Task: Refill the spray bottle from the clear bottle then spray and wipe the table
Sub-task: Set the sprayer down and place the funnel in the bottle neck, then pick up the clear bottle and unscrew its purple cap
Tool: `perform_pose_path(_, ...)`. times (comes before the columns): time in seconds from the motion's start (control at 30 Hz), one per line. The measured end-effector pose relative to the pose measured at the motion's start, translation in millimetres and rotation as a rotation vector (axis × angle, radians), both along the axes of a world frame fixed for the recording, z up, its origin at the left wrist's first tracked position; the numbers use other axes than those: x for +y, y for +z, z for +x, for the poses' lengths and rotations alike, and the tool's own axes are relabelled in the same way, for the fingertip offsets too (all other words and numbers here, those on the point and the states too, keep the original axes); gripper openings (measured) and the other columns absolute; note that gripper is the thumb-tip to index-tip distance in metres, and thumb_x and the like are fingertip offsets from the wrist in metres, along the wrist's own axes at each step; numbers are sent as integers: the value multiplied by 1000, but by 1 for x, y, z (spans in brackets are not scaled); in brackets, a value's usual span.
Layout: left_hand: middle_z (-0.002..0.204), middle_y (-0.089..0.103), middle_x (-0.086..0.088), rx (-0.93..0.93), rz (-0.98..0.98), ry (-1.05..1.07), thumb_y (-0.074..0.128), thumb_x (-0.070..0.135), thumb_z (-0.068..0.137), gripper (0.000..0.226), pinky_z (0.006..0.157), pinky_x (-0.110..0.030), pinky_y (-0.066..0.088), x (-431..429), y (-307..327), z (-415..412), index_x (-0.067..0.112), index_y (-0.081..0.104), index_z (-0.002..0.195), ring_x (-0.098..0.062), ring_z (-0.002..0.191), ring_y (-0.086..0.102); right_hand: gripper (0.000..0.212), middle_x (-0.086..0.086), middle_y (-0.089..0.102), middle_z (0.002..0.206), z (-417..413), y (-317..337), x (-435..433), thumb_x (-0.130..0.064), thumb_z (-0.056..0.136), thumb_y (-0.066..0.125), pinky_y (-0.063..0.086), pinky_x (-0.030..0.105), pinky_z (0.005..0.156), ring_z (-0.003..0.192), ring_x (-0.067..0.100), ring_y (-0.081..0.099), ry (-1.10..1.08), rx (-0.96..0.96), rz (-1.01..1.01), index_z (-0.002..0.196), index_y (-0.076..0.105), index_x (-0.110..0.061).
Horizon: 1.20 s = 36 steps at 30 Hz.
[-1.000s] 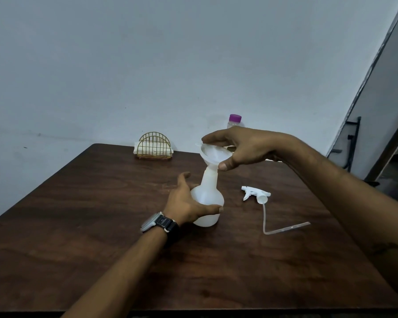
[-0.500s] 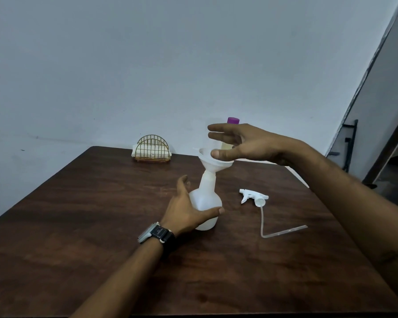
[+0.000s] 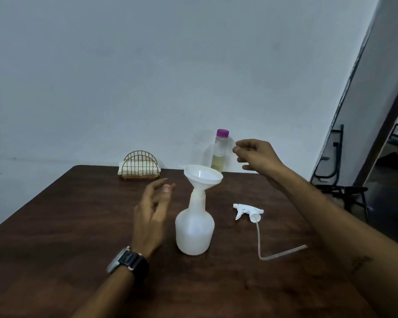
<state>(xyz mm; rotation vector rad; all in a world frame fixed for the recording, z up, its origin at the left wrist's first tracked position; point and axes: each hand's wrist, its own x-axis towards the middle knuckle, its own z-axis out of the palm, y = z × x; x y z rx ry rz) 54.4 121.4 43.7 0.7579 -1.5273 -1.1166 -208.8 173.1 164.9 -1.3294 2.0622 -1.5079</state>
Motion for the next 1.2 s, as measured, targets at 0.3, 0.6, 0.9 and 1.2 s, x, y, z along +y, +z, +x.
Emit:
perform_pose_path(0.3,122,69,6,-312,-20,115,81,19,83,47,79,-8,43,-62,-23,-12,21,61,125,-6,110,64,36,-5,71,119,-44,-18,-57,-27,96,67,45,24,86,107,11,64,-127,335,44,130,66,-17)
perform_pose_path(0.6,126,66,9,-383,-66,86,83,26,80,49,94,-19,47,-95,-48,-29,24,62,125,-6,118,61,49,4,62,138,-72,-16,-126,-25,93,69,42,26,91,118,22,62,-91,526,110,140,58,-13)
perform_pose_path(0.9,127,65,10,-442,-125,109,83,30,80,52,96,-23,50,-101,-61,-32,29,59,126,-7,115,61,91,22,34,151,-98,-23,-207,-35,88,76,41,43,112,138,39,43,-117,527,301,161,24,-24)
perform_pose_path(1.2,124,64,13,-409,-126,126,82,30,80,51,97,-22,48,-104,-66,-34,28,58,125,-7,117,60,77,17,59,127,-105,-45,-213,-15,83,78,41,33,81,110,38,58,-104,501,125,149,37,-22)
